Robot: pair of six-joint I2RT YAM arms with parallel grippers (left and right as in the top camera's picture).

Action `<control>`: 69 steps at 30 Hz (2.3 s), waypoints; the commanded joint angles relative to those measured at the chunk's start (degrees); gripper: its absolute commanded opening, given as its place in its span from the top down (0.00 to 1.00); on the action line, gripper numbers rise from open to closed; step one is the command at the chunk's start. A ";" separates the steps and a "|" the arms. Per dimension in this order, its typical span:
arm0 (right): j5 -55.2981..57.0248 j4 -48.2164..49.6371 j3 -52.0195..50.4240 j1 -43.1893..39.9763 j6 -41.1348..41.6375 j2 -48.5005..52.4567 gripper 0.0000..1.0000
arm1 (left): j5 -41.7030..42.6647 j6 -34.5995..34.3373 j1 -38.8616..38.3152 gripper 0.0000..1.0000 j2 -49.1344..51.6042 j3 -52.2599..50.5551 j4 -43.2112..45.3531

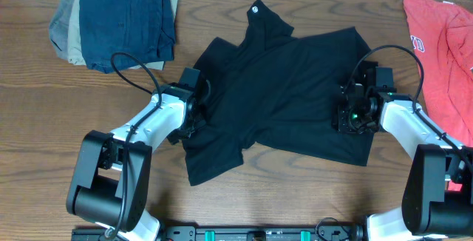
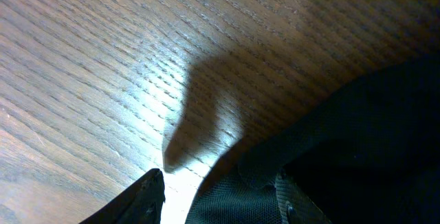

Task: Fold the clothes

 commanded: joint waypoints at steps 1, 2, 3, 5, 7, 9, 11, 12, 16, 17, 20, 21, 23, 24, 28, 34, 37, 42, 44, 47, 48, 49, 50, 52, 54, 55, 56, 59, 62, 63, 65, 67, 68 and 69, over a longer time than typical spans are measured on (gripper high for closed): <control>-0.26 0.15 0.26 0.74 -0.31 0.26 0.85 | 6.67 -0.22 -0.61 0.45 5.33 -3.61 0.87; -0.26 0.11 0.26 0.74 -0.04 0.26 0.89 | 6.69 -0.22 -0.61 0.45 5.33 -3.61 0.87; -0.26 -0.02 0.26 0.74 0.15 0.26 0.92 | 6.69 -0.22 -0.61 0.45 5.33 -3.61 0.85; -0.24 -0.31 0.28 0.72 0.17 0.26 0.99 | 6.69 -0.22 -0.61 0.45 5.33 -3.61 0.87; 0.00 -0.31 0.33 0.68 0.87 0.26 0.99 | 6.69 -0.22 -0.61 0.45 5.33 -3.61 0.87; 0.00 -0.92 0.81 0.68 1.25 0.17 0.99 | 6.67 -0.22 -0.61 0.45 5.33 -3.61 0.87; 1.22 -2.99 2.27 0.68 2.73 0.00 0.99 | 6.67 -0.22 -0.61 0.45 5.33 -3.61 0.87; 2.43 -4.79 3.50 0.68 3.87 -0.15 0.99 | 6.67 -0.22 -0.61 0.45 5.33 -3.61 0.87; 4.39 -13.66 9.57 0.68 5.81 -1.18 0.99 | 6.82 -0.20 -0.61 0.45 5.33 -3.61 0.63; 4.72 -16.37 11.34 0.68 6.47 -1.55 0.99 | 6.82 -0.22 -0.61 0.45 5.33 -3.61 0.66; 5.01 -23.98 16.00 0.68 7.96 -2.99 0.99 | 6.82 -0.20 -0.61 0.44 5.33 -3.61 0.63; 5.16 -26.12 17.20 0.68 8.39 -3.56 0.99 | 6.82 -0.20 -0.61 0.44 5.33 -3.61 0.63; 5.99 -30.64 19.32 0.68 10.34 -5.14 0.99 | 6.80 -0.17 -0.61 0.44 5.33 -3.61 0.61; 6.03 -32.26 19.87 0.68 11.04 -6.05 0.99 | 6.82 -0.15 -0.61 0.37 5.33 -3.61 0.46; 6.29 -37.42 20.22 0.68 13.09 -10.86 0.99 | 6.82 0.28 -0.61 0.28 5.33 -3.61 -0.79; 6.91 -46.01 20.09 0.72 16.52 -17.22 0.99 | 6.82 4.17 -0.61 0.27 5.20 -3.61 -0.87; 9.55 -49.11 20.09 0.70 19.26 -19.96 0.99 | 6.88 4.44 -0.61 0.26 5.09 -3.61 -0.85; 13.92 -50.97 20.04 0.70 24.63 -25.66 0.99 | 10.47 8.94 -0.59 0.26 5.09 -3.54 -0.81; 13.92 -51.10 19.91 0.70 24.63 -27.32 0.99 | 11.52 10.29 -0.59 0.26 4.98 -3.43 -0.83; 13.92 -51.41 18.73 0.70 25.42 -29.03 0.99 | 12.02 12.09 -0.61 0.26 3.82 -3.32 -0.83; 13.92 -51.47 17.90 0.70 26.03 -29.46 0.99 | 12.22 12.66 -0.61 0.26 3.04 -3.32 -0.83; 13.94 -51.45 17.05 0.70 26.67 -29.77 0.99 | 12.20 13.16 -0.61 0.26 2.27 -3.32 -0.81; 13.92 -51.28 15.93 0.70 27.45 -30.08 0.99 | 12.15 13.73 -0.61 0.26 1.16 -3.32 -0.79; 14.01 -50.53 13.35 0.68 30.32 -30.58 0.99 | 12.11 14.73 -0.68 0.26 -1.27 -3.34 -0.33; 15.15 -49.48 11.17 0.68 35.01 -31.01 0.99 | 12.15 15.37 -0.79 0.26 -3.82 -3.34 -0.17; 16.57 -49.27 10.19 0.68 38.84 -31.19 0.98 | 12.15 15.65 -0.90 0.26 -5.14 -3.34 -0.22; 18.05 -49.29 9.44 0.68 43.15 -31.47 0.99 | 12.15 16.13 -1.14 0.26 -6.78 -3.34 -0.24; 20.94 -48.46 8.94 0.68 48.81 -31.76 0.98 | 12.17 17.73 -2.10 0.26 -12.17 -3.34 -0.22; 23.32 -46.34 8.94 0.68 48.85 -31.85 0.98 | 12.13 18.62 -3.61 0.17 -18.27 -3.34 -0.13; 24.13 -46.03 8.94 0.68 49.59 -31.85 0.98 | 12.13 18.86 -4.31 0.12 -20.52 -3.34 0.04; 26.18 -45.92 8.94 0.68 52.83 -31.85 0.98 | 12.13 19.21 -5.79 0.08 -24.09 -3.34 0.76; 26.97 -45.48 8.87 0.68 54.86 -31.85 0.96 | 12.17 19.17 -7.37 0.05 -26.29 -3.34 2.19; 26.77 -45.07 8.83 0.68 54.86 -31.82 0.96 | 12.17 19.17 -8.11 0.04 -26.69 -3.34 2.99; 26.67 -44.94 8.79 0.68 54.86 -31.82 0.97 | 12.17 19.17 -8.94 0.04 -26.71 -3.34 4.17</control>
